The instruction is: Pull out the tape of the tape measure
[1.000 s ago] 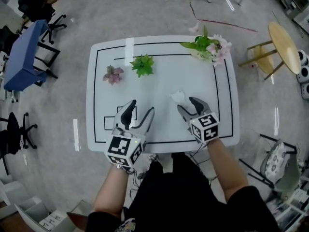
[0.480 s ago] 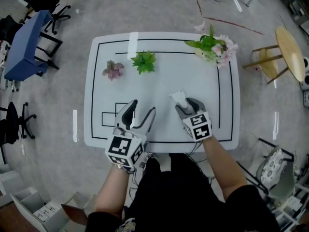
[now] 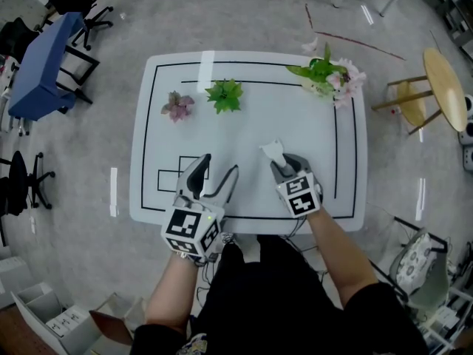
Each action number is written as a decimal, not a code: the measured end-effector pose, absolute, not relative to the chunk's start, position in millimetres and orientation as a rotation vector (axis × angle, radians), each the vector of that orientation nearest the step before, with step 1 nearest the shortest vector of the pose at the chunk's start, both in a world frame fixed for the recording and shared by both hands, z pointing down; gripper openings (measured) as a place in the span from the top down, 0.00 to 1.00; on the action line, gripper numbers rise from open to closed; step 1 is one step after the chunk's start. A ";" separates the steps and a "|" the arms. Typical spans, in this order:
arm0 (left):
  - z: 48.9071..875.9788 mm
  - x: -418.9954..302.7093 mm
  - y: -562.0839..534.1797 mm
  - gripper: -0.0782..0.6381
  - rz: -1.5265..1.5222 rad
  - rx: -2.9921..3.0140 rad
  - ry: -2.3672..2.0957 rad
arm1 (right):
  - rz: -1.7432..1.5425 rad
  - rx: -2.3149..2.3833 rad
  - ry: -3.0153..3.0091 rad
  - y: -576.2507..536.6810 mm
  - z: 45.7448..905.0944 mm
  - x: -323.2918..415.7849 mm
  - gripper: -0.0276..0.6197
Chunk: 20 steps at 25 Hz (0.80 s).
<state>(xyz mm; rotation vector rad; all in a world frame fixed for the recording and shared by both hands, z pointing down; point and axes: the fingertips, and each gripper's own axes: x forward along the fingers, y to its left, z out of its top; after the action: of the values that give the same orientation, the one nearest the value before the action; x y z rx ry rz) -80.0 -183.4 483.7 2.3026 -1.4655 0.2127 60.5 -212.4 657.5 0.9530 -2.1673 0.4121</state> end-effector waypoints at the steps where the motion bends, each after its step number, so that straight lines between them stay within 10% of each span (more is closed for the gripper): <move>1: 482.8 -80.7 -182.4 0.55 0.212 2.303 -1.467 | 0.411 0.953 -2.166 -211.8 657.6 59.9 0.75; 20: 482.6 -79.2 -171.5 0.55 0.250 2.362 -1.369 | 0.626 0.875 -2.283 -204.3 605.5 39.9 0.75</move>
<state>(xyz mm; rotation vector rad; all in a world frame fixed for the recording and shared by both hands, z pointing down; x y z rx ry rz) -79.2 -171.5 482.6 2.3615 -1.3695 0.2504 39.9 -204.3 605.5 0.8753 -2.2832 0.6265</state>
